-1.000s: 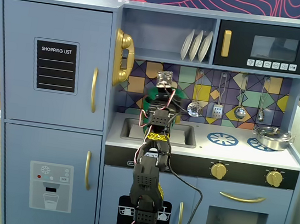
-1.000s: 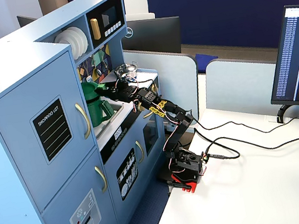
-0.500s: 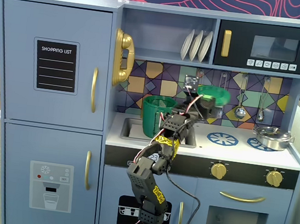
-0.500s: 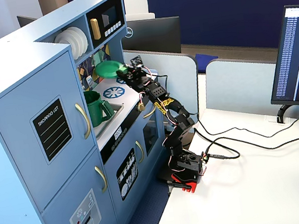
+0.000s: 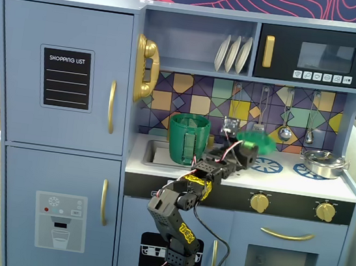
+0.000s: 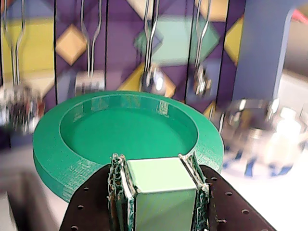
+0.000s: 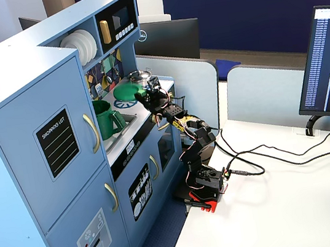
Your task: Take off the lid from the green recipient and place it on the counter
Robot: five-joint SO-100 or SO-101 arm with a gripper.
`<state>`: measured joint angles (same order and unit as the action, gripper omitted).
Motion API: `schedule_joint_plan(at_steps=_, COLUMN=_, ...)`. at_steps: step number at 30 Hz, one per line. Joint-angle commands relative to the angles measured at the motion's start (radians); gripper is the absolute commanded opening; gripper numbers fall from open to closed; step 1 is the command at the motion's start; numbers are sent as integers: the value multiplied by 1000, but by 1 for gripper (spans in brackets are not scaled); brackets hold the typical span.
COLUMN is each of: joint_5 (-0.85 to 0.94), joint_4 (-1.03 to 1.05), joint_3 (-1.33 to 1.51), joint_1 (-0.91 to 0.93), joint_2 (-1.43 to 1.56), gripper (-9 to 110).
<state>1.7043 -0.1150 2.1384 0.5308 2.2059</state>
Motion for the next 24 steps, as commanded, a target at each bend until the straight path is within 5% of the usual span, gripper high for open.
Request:
schedule_joint_plan(at_steps=1, joint_5=6, joint_4=-91, joint_3=21, joint_1=31, joint_2=40, gripper=0)
schedule_joint_plan(at_steps=24, joint_5=14, joint_4=-284, joint_3=84, joint_1=78, joint_2=-196, gripper=0)
